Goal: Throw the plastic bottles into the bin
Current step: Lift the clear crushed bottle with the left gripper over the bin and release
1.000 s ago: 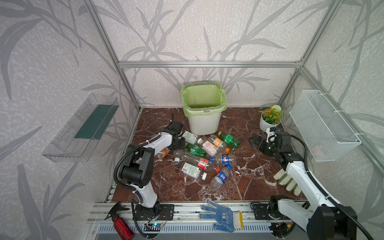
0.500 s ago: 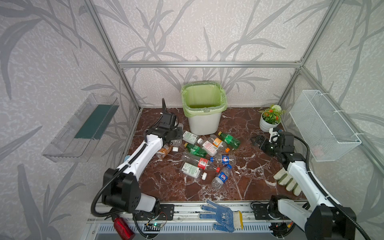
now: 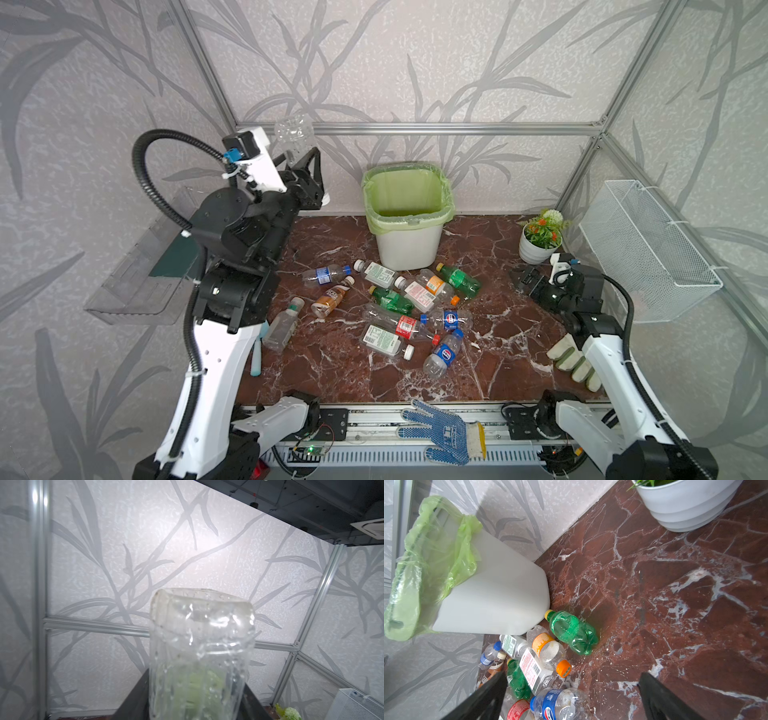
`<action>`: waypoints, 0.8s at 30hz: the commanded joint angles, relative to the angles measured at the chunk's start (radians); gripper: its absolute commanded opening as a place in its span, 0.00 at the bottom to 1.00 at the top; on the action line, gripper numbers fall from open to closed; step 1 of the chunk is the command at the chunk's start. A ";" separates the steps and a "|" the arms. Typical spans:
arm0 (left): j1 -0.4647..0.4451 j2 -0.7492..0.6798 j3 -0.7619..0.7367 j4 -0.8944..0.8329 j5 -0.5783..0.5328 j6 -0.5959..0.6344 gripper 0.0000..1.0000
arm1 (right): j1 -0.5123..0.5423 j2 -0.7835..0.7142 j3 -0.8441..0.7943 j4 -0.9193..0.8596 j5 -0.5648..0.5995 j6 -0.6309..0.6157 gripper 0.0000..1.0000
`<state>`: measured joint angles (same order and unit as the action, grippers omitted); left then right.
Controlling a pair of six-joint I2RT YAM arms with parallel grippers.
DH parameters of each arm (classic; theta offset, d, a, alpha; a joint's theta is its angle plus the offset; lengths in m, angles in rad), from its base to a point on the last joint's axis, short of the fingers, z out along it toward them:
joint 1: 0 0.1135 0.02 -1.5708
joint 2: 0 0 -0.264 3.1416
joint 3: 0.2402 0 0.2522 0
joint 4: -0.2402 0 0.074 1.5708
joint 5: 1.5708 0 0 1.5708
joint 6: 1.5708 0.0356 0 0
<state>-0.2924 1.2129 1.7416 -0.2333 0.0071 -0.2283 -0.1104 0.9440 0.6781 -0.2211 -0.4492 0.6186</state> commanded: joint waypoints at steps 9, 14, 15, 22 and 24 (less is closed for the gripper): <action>-0.189 0.473 0.445 -0.254 -0.073 0.013 0.99 | -0.003 -0.025 0.023 -0.085 -0.056 -0.016 0.99; -0.196 0.157 0.004 0.080 -0.178 0.072 0.99 | -0.003 -0.056 0.013 -0.154 -0.026 0.050 0.99; -0.197 0.116 -0.056 0.078 -0.203 0.089 0.99 | -0.001 -0.060 0.003 -0.161 -0.031 0.077 0.99; -0.192 -0.105 -0.397 0.053 -0.324 0.113 0.99 | 0.146 -0.132 -0.082 -0.206 0.049 0.233 0.99; -0.188 -0.142 -0.467 0.034 -0.350 0.093 0.99 | 0.259 -0.138 -0.113 -0.186 0.102 0.289 0.99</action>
<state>-0.4877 1.0382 1.3876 -0.1429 -0.2642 -0.1352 0.0521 0.8211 0.6006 -0.3843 -0.4213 0.8032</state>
